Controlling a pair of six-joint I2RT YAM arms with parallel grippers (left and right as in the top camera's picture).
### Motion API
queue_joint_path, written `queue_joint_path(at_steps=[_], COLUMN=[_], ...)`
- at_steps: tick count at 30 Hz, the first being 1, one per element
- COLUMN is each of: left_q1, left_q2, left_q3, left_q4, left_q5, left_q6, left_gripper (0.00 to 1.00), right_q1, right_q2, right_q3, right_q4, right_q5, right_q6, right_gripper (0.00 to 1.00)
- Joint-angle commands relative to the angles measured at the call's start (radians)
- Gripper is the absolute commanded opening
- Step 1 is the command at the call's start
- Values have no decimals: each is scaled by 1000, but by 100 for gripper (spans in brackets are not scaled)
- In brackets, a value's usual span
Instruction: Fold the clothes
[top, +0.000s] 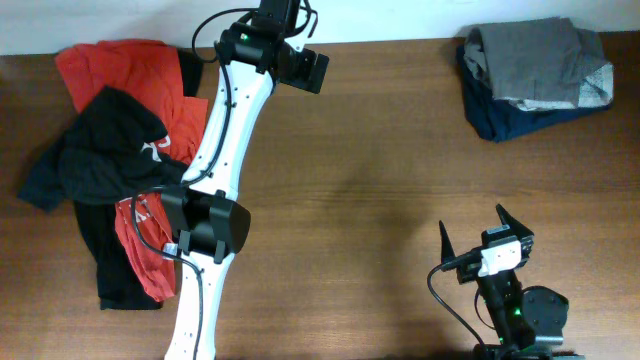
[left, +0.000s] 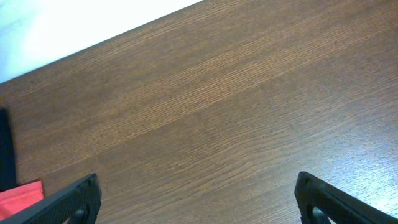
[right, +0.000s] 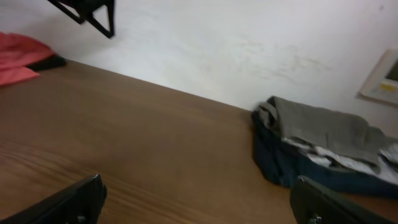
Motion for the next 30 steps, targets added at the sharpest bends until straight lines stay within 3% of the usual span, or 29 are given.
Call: queue_joint_path(at_steps=[1,30], left_q1=[-3,-5], left_q2=[3,3], left_q3=[12,12], left_q4=[-1,-1], left_q5=[-6,-6], left_q6=[1,1], left_gripper=[99,99], right_q1=[3,3], right_q2=[-64,-82], right_q3=[-59,-108], right_q4=[5,39], right_q5=[66,95], right_q6=[-5,-4], right_gripper=[99,99])
